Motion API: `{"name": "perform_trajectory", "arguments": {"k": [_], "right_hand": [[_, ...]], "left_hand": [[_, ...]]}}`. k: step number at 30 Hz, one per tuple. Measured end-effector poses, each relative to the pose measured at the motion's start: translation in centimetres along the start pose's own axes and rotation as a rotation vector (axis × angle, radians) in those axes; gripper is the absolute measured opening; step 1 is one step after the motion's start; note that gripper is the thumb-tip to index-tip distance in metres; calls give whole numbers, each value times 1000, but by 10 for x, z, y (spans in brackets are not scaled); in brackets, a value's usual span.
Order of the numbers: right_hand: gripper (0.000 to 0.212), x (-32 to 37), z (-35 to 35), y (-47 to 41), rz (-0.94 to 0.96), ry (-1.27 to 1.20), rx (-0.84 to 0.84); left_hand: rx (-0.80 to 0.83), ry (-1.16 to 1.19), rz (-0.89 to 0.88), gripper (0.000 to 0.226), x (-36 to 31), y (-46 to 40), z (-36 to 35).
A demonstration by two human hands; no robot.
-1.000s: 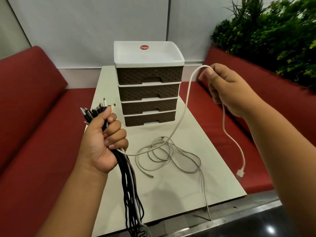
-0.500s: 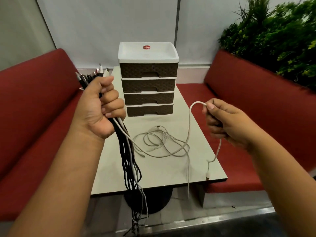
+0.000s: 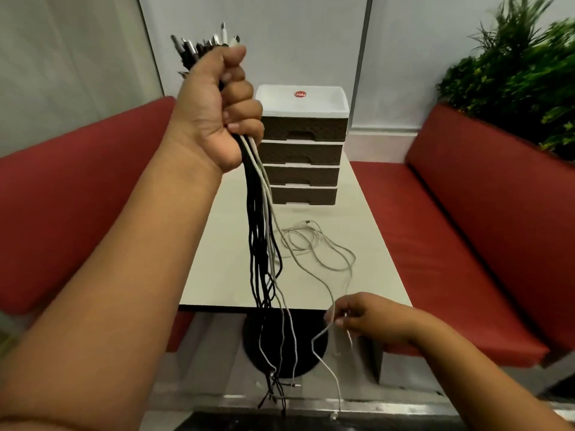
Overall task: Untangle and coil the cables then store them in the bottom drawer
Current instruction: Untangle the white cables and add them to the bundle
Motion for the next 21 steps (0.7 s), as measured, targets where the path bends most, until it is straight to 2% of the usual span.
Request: {"name": "perform_trajectory", "arguments": {"k": [2,4,6,8,11,14,16,17,19,20,21], "right_hand": [[15,29,13,1,142,-118,-189],[9,63,24,11,394,-346,-354],[17,94,28,20,577,-389,-398],[20,113,19,19,662,-313,-377],[35,107,-6,4,651,-266,-387],[39,80,-34,-11,555,-275,-274],[43,71,-33,-13,523,-305,-358],[39,72,-26,-11,533,-346,-455],[15,81,-5,-7,583,-412,-597],[7,89,3,-8,594,-391,-590],[14,95,7,-11,589,-335,-554]], "left_hand": [[-7,12,34,45,10,2,-7],[-9,13,65,45,21,2,-14],[-1,23,87,46,29,1,-22],[-2,19,91,45,32,0,-28],[-16,0,53,44,24,1,-34],[16,-10,-7,44,8,3,-35],[29,-20,-23,43,3,5,-34],[29,-25,-22,43,3,6,-33],[25,-17,2,43,5,7,-33],[30,-12,14,43,6,4,-31],[58,4,29,43,9,4,-33]]}}
Point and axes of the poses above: each hand's wrist, its own y-axis away from the middle knuckle, its own z-axis out of the back of the hand, x = y × z, the point moved 3 cm from there along -y, towards the middle knuckle, and after that the axes turned 14 degrees about x, right-handed, at the moved point
